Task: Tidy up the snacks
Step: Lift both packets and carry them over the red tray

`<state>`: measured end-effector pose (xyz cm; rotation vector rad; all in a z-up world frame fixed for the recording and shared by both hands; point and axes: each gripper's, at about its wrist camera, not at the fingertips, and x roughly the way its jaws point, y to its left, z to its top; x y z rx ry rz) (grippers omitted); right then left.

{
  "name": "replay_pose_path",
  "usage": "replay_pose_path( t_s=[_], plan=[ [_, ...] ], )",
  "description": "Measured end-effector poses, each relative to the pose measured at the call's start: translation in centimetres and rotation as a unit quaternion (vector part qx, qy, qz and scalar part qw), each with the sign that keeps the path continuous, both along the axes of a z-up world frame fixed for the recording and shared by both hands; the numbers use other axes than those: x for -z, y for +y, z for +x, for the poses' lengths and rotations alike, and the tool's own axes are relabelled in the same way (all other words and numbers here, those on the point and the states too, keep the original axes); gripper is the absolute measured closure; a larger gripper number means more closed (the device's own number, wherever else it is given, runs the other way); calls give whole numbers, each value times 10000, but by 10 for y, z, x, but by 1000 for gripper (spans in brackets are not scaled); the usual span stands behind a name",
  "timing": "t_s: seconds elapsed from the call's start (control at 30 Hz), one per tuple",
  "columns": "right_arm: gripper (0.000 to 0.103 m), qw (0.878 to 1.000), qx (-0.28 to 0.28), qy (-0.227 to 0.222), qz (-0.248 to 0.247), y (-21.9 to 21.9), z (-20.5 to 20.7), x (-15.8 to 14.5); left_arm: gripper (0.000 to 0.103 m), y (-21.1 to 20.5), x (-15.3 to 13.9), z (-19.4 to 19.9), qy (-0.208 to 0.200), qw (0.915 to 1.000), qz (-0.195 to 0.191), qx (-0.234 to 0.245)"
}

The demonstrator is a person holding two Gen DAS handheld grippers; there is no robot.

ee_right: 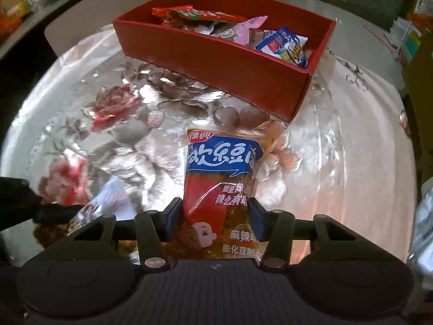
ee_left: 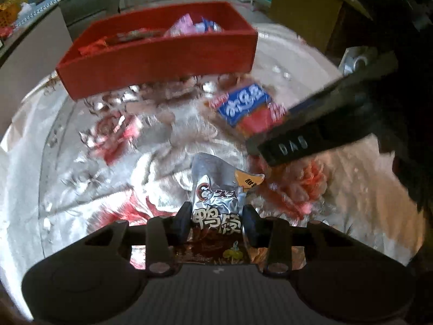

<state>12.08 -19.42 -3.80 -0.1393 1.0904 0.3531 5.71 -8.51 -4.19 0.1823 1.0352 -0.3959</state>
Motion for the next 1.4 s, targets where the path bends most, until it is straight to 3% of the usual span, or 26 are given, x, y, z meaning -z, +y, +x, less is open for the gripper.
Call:
replay_pose_path(
  t_s=[0.57,1.4],
  plan=[
    [45,9918,560,-741,881,-21,-15,-58,69,20,-44,20,-645,9961,-408,-448],
    [45,9827,722,-1245,1164,-24,24,-85,69,6,-72,74,-1383,9880,-349,-586]
  ],
)
